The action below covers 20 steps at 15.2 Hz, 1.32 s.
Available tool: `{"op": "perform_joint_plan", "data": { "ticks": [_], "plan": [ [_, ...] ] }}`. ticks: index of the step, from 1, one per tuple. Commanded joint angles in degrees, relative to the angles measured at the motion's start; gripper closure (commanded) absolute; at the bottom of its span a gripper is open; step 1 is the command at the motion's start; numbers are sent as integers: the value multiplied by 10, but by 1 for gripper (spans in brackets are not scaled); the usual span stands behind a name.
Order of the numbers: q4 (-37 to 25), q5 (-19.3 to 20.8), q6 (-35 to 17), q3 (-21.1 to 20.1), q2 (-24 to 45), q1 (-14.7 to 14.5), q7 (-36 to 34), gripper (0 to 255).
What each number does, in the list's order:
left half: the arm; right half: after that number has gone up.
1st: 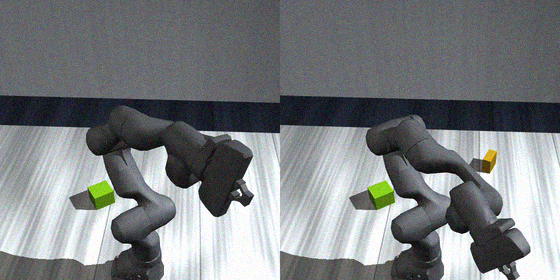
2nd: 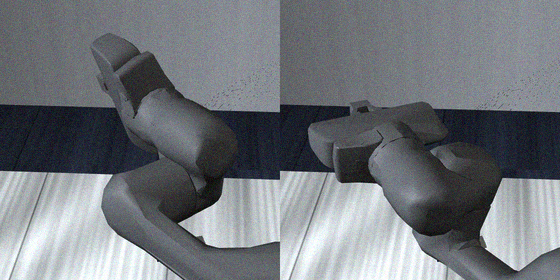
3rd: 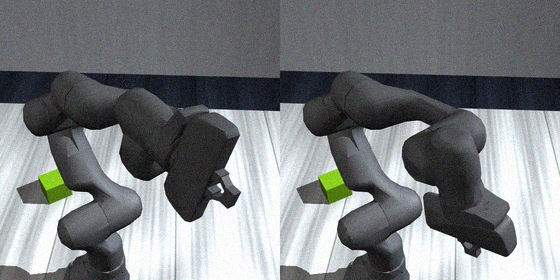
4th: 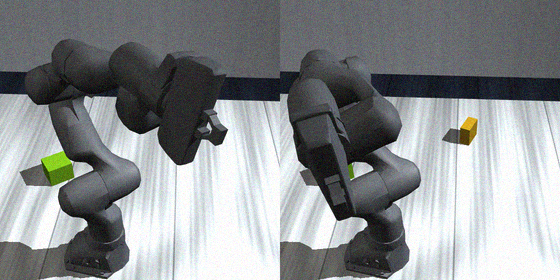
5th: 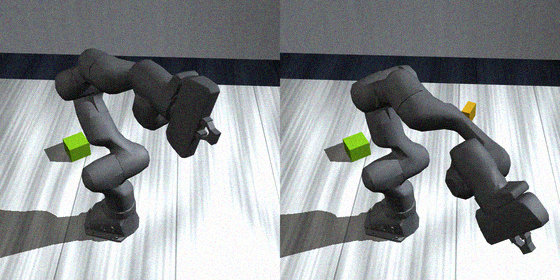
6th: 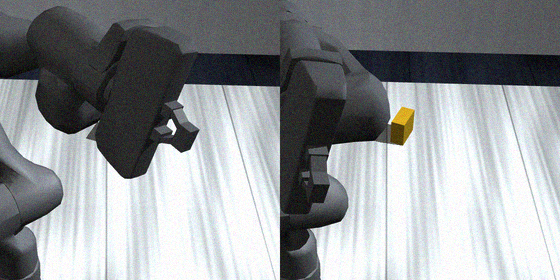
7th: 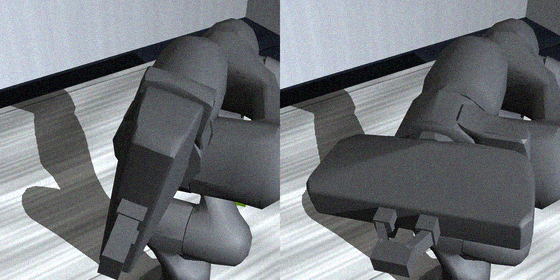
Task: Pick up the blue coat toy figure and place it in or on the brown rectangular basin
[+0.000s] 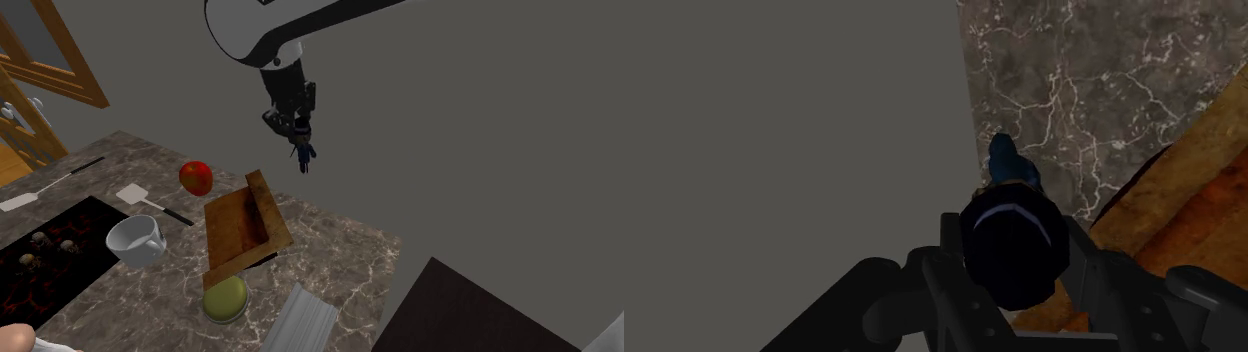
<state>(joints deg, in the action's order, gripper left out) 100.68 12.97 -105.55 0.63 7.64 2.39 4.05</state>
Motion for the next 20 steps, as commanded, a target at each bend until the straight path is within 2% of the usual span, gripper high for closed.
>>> {"op": "perform_joint_plan", "data": {
  "ticks": [1,9,12,13,20],
  "plan": [
    [-6,-1,10,-1,-3,-1,0,255],
    [-130,-1,88,-41,62,-59,-82,255],
    [-194,1,123,-53,98,-83,-110,255],
    [-235,3,145,-59,121,-96,-124,255],
    [-177,4,90,-59,117,-94,-134,255]
  ]
}}
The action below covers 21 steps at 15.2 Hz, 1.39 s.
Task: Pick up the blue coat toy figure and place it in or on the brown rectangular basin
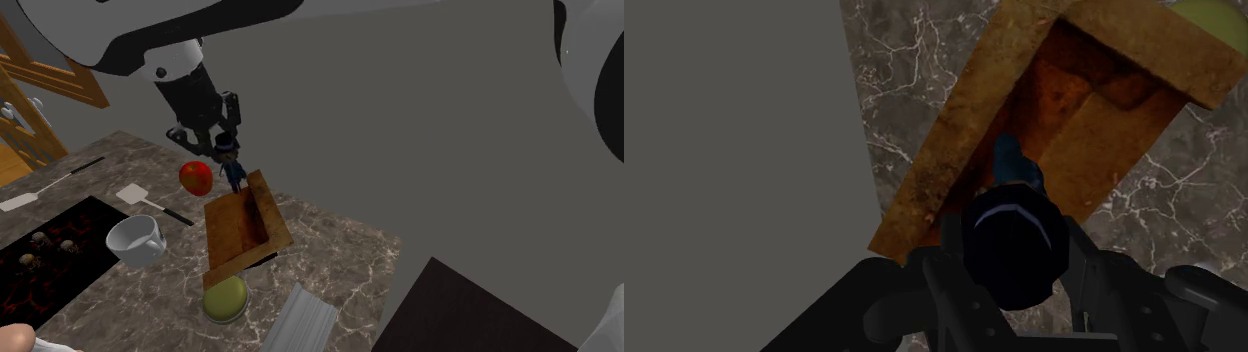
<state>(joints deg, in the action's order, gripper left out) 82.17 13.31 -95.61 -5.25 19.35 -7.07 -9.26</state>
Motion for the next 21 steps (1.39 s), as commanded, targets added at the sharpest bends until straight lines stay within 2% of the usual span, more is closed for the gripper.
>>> {"op": "perform_joint_plan", "data": {
  "ticks": [1,13,21],
  "plan": [
    [16,0,-17,0,0,1,-2,255],
    [90,6,-101,2,12,4,-19,255],
    [90,6,-101,2,12,4,-19,255]
  ]
}}
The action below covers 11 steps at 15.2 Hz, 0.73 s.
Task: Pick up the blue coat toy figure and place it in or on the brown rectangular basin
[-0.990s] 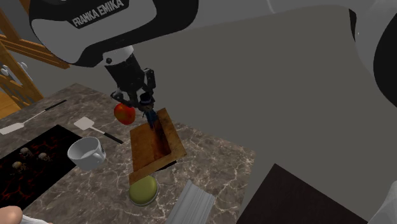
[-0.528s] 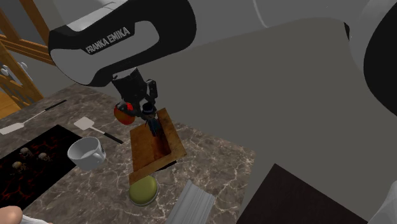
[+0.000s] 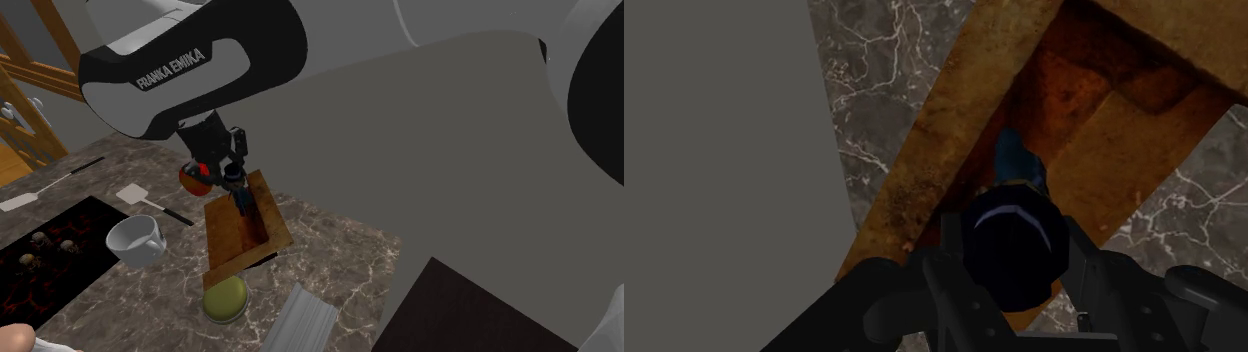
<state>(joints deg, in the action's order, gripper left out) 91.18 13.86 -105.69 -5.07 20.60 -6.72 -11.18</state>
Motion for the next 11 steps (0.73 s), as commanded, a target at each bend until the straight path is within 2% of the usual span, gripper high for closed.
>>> {"op": "perform_joint_plan", "data": {
  "ticks": [1,6,10,11],
  "plan": [
    [0,0,0,0,0,0,0,0],
    [0,0,0,0,0,0,0,0],
    [-70,-4,71,-4,-1,-9,5,0],
    [-70,-4,71,-4,-1,-9,5,0]
  ]
}}
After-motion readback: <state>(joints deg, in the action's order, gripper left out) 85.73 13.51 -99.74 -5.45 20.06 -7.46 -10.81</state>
